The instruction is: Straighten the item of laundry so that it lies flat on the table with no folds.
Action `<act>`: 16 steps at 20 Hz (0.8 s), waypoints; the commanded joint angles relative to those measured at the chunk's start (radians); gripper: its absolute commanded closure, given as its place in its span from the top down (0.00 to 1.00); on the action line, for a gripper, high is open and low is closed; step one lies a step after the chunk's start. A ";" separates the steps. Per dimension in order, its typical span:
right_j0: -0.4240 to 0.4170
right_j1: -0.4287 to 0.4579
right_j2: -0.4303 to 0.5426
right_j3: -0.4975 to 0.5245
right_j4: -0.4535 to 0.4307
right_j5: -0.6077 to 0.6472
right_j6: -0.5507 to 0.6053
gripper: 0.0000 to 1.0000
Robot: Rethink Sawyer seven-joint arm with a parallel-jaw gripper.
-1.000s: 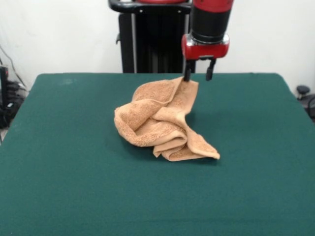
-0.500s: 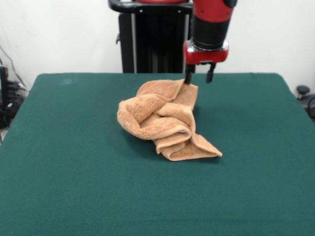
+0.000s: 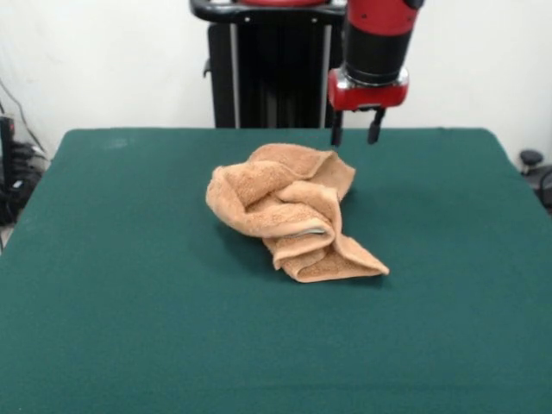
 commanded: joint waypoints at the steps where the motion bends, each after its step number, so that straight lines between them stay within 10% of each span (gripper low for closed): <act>1: 0.004 -0.029 0.053 -0.020 -0.005 0.022 0.124 1.00; 16: -0.059 -0.076 0.078 -0.014 -0.021 0.059 0.088 1.00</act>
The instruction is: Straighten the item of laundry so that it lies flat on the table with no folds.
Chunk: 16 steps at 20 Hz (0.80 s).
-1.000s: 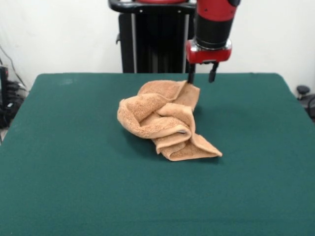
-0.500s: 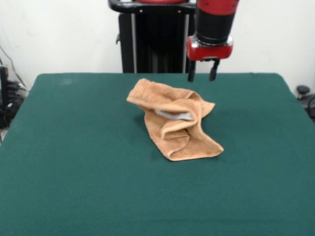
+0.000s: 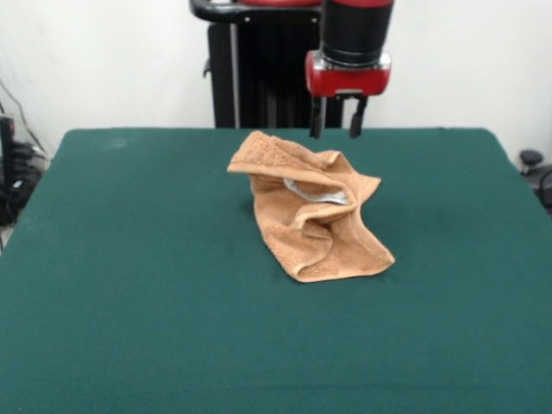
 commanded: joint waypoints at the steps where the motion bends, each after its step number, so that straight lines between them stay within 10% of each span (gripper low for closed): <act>1: 0.013 0.015 0.078 -0.019 -0.011 0.064 0.093 1.00; 16: 0.065 0.017 0.062 -0.138 0.030 0.179 0.130 1.00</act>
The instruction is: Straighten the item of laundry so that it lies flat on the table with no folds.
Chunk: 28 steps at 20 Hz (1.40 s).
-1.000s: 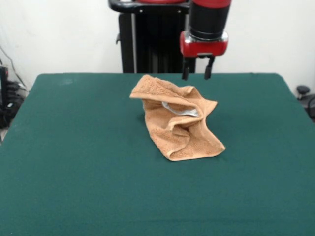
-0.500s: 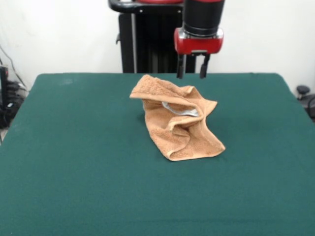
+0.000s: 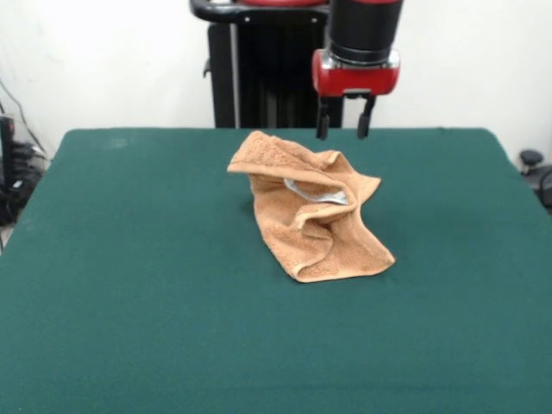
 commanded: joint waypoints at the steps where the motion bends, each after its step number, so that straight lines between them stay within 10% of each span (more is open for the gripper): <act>1: 0.037 0.018 0.064 -0.108 0.033 0.158 0.129 1.00; 28: 0.017 0.139 0.068 -0.323 0.030 0.238 0.139 1.00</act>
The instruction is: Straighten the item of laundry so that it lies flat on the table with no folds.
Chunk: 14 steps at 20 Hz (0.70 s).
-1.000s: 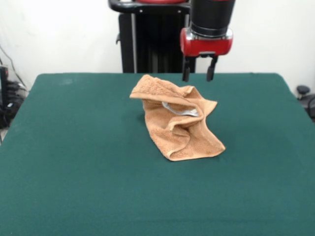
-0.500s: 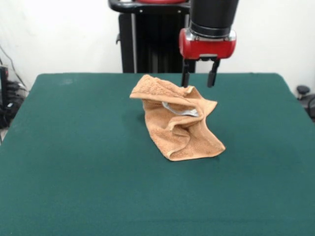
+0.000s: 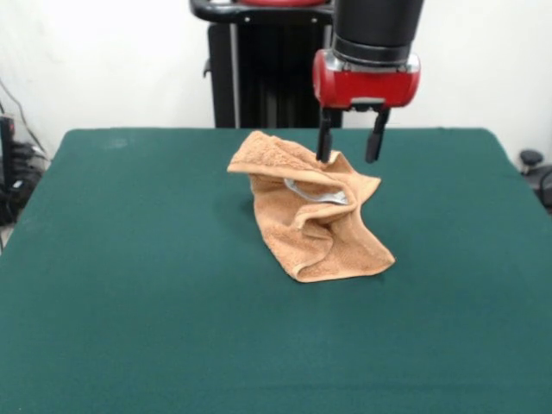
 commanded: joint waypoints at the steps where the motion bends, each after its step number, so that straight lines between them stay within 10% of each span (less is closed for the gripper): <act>1: 0.004 0.118 0.068 -0.038 0.025 0.076 0.135 1.00; 14: -0.006 0.161 0.086 -0.010 0.013 -0.015 0.136 1.00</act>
